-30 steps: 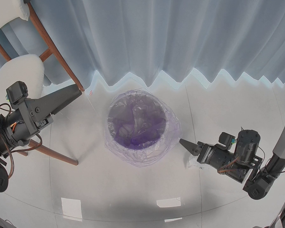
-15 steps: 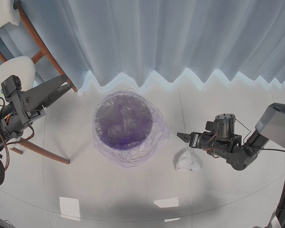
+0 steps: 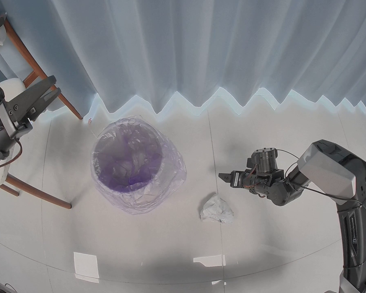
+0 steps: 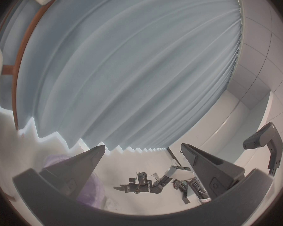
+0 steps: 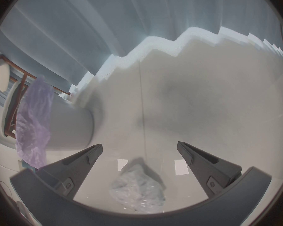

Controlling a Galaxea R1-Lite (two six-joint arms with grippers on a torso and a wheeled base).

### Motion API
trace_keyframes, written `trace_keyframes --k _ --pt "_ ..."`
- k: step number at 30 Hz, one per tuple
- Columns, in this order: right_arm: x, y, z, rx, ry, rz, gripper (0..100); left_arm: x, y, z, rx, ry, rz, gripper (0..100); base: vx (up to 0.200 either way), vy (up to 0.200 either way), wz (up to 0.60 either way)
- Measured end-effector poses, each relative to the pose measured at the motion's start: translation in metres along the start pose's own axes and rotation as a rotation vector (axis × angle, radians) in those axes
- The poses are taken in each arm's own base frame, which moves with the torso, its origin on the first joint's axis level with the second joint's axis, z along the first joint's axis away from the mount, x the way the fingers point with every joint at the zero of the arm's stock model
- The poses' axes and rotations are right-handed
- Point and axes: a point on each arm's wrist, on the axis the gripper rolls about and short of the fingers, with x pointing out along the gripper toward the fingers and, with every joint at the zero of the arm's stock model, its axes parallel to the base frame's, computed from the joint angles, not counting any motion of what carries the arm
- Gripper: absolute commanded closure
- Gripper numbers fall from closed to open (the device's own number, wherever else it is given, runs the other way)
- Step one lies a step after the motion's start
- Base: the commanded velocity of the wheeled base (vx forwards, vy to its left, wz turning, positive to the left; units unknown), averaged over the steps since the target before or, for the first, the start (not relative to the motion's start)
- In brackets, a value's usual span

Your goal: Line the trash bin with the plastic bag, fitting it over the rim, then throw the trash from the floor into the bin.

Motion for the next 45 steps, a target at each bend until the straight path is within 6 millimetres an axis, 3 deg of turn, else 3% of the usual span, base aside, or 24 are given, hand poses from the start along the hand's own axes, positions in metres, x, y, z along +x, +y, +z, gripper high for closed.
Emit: trace_keyframes --k 10,20,25,31,43,44,45 --pt "0.027 -0.008 -0.015 0.008 0.122 -0.032 0 -0.013 0.006 0.025 0.042 -0.066 0.071 0 0.0 0.0 0.0" --pt "0.034 -0.003 -0.03 0.021 0.282 -0.021 0 -0.011 0.009 0.035 0.105 -0.096 0.066 0 0.0 0.0 0.0" --pt "0.035 -0.001 -0.024 0.037 0.379 0.004 0 -0.011 0.013 0.036 0.075 -0.086 0.052 0 -0.2 0.0 0.0" --pt "0.043 0.006 -0.008 0.047 0.354 0.033 0 -0.013 0.016 0.035 0.022 -0.045 0.027 0 -0.2 0.0 0.0" --pt "0.073 0.029 -0.015 0.01 0.269 -0.015 0 -0.015 0.012 0.035 0.068 -0.064 0.002 0 -0.017 0.0 0.0" --pt "0.076 0.03 -0.015 0.007 0.257 -0.02 100 -0.015 0.012 0.035 0.07 -0.066 0.001 0 0.0 0.0 0.0" --pt "0.08 0.031 -0.016 0.004 0.249 -0.027 100 -0.016 0.012 0.035 0.071 -0.066 0.0 0 0.0 0.0 0.0"
